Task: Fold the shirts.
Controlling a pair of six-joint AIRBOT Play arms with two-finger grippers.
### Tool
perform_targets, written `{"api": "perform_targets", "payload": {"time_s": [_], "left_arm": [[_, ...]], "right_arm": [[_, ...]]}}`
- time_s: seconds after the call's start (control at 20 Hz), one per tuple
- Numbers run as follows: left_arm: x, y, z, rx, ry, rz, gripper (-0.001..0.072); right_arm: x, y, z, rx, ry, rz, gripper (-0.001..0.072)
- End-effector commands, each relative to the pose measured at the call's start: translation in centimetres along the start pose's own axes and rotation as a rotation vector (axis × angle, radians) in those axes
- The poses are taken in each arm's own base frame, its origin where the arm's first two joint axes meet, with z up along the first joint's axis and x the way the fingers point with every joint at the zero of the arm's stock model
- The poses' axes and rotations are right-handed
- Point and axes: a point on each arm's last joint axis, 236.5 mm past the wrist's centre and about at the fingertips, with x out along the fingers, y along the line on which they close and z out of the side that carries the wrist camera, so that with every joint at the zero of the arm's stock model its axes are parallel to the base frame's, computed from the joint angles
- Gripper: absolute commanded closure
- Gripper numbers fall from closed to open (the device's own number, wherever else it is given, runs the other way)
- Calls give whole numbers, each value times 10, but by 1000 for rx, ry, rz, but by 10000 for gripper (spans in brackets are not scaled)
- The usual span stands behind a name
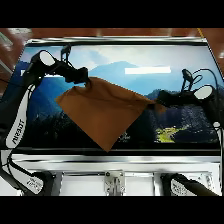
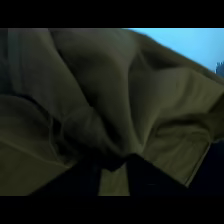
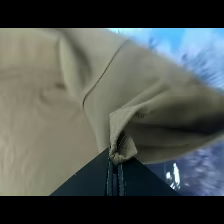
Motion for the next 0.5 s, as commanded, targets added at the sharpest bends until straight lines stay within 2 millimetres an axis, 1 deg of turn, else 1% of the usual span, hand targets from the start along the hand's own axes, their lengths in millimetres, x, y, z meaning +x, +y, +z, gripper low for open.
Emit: {"api": "perform_targets", "payload": {"time_s": [0.0,0.05,0.1,0.15,0.2,0.25,0.3,0.35,0.4,0.45], "left_arm": [[0,12,-31,-135,169,-28,10],[-25,21,-27,-143,177,-25,7],[-58,31,-25,-148,188,-18,9],[-92,38,-24,-141,187,-10,13],[-129,48,-25,-129,171,10,78],[-162,59,-30,-113,148,56,138],[-193,73,-40,-101,132,135,146],[-215,86,-53,-97,124,216,209],[-226,93,-71,-110,133,263,208],[-224,94,-95,-135,166,265,161]], "right_arm": [[19,19,-11,-60,40,9,660],[16,21,-10,-74,37,7,660],[10,21,-9,-96,40,-4,660],[3,16,-9,-130,38,-35,660],[-5,8,-10,-172,39,-80,660],[-13,0,-12,-212,46,-126,660],[-22,-10,-16,-248,61,-173,660],[-29,-18,-20,-276,83,-215,660],[-35,-24,-24,-293,99,-242,660],[-37,-26,-27,-299,112,-255,659]]}}
